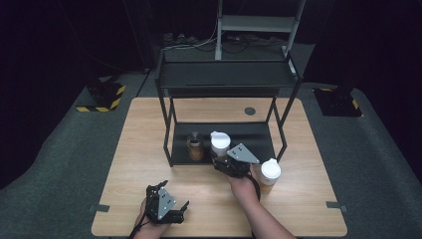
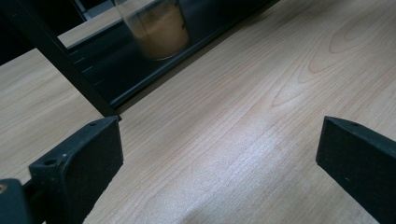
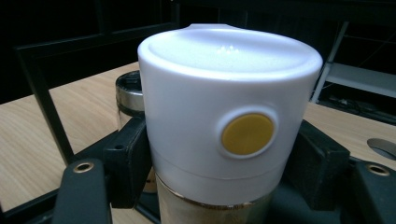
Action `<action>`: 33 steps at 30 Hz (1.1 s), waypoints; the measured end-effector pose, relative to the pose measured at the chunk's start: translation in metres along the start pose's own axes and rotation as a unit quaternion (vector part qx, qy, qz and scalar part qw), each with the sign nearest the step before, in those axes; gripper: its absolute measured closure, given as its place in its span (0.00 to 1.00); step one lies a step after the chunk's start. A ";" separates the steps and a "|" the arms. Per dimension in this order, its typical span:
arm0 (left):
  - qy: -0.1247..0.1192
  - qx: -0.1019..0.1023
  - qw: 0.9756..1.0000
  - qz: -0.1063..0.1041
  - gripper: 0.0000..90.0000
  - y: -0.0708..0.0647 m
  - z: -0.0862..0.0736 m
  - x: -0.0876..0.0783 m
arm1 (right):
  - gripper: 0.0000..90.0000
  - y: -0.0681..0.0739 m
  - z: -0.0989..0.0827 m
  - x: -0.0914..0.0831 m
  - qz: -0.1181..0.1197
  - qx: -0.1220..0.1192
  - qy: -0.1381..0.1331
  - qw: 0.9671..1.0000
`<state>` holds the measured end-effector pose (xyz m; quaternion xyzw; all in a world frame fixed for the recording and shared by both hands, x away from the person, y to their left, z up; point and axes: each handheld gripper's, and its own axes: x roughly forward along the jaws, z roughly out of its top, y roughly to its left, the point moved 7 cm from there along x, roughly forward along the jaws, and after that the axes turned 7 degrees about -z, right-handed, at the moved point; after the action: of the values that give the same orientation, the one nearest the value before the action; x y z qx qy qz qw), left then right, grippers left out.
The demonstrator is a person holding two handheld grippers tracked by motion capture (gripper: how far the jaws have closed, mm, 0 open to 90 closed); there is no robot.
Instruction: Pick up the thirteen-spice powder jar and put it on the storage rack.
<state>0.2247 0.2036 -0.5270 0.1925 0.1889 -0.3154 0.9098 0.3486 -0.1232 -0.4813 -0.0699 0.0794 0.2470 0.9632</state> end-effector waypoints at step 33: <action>-0.007 -0.003 1.000 -0.005 0.01 0.002 -0.001 -0.002 | 0.34 -0.001 0.007 0.032 -0.022 0.008 0.014 1.000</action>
<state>0.2245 0.2064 -0.5271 0.1868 0.1848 -0.3208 0.9100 0.3779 -0.1083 -0.4800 -0.0679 0.0935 0.2238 0.9678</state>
